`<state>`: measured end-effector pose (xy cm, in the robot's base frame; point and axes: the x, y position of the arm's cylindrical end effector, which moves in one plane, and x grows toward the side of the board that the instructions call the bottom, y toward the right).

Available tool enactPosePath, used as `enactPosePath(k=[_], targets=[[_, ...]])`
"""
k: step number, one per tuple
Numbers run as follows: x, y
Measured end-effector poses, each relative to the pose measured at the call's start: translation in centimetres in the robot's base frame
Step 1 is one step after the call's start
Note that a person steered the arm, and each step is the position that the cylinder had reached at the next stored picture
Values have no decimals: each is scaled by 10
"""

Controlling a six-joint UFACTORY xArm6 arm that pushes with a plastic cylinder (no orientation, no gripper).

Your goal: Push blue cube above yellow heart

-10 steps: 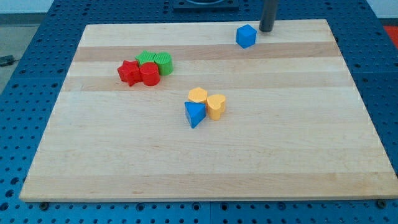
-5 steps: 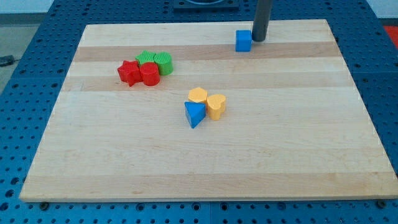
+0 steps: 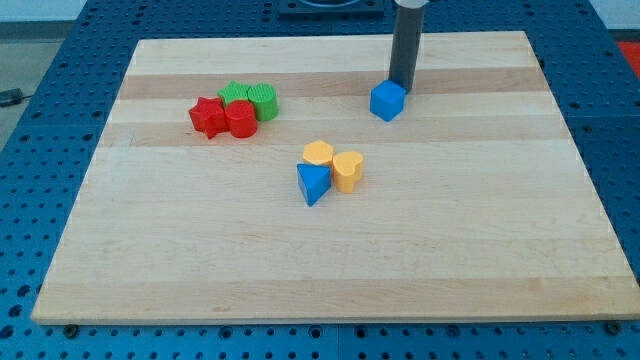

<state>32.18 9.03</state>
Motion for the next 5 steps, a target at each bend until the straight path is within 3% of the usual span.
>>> enactPosePath(k=[5], targets=[[90, -50]])
